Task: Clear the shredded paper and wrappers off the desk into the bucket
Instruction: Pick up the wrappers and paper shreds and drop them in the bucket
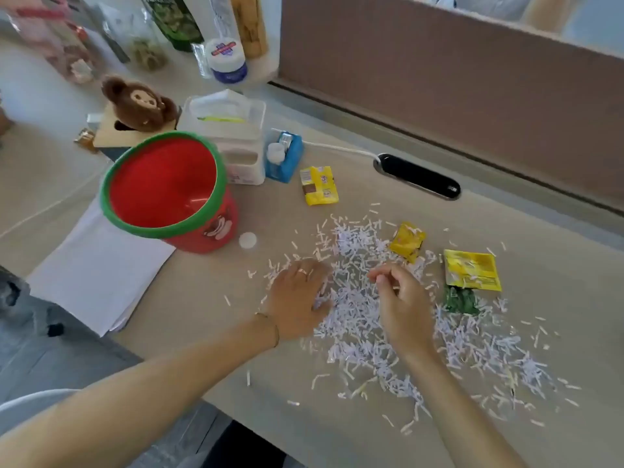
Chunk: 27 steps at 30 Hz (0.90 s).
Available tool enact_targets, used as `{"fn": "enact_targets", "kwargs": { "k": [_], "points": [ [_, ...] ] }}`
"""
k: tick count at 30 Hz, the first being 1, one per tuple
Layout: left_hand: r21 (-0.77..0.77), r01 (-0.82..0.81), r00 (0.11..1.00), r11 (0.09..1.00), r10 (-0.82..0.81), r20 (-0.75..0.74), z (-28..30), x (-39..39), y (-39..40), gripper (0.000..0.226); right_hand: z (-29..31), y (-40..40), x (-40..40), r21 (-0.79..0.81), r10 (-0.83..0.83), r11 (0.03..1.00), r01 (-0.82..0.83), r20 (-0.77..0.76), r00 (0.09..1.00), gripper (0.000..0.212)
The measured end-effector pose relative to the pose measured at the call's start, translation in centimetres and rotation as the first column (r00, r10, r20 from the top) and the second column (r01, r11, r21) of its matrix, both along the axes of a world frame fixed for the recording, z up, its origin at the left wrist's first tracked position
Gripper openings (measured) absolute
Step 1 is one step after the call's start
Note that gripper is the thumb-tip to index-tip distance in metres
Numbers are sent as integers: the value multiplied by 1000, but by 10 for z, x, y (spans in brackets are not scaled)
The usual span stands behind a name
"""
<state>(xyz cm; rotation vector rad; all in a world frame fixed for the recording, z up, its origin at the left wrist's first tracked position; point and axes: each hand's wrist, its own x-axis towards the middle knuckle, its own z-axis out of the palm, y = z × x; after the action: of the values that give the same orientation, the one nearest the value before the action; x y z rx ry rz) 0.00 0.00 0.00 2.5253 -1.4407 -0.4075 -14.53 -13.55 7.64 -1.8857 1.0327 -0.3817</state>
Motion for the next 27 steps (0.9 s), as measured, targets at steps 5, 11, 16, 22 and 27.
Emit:
{"fn": "enact_targets", "kwargs": {
  "k": [5, 11, 16, 22, 27],
  "points": [
    [-159, 102, 986, 982, -79, 146, -37, 2, 5, 47, -44, -8, -2, -64, 64, 996, -63, 10, 998, 24],
    [-292, 134, 958, 947, -49, 282, -48, 19, -16, 25, -72, -17, 5, -181, 139, 976, -120, 97, 985, 20],
    [-245, 196, 922, 949, -94, 375, -56, 26, -30, 40, -82, -20, 7, -220, 171, 967, -133, 163, 972, 20],
    [-283, 216, 889, 934, -69, 453, -62, 33, -39, 60, -90, -20, -4, -372, 197, 918, -137, 128, 972, 19],
    [-377, 131, 932, 917, 16, 361, -43, 29, -45, 62, -79, 1, -23, -425, 160, 897, -122, 53, 986, 19]
  ]
}}
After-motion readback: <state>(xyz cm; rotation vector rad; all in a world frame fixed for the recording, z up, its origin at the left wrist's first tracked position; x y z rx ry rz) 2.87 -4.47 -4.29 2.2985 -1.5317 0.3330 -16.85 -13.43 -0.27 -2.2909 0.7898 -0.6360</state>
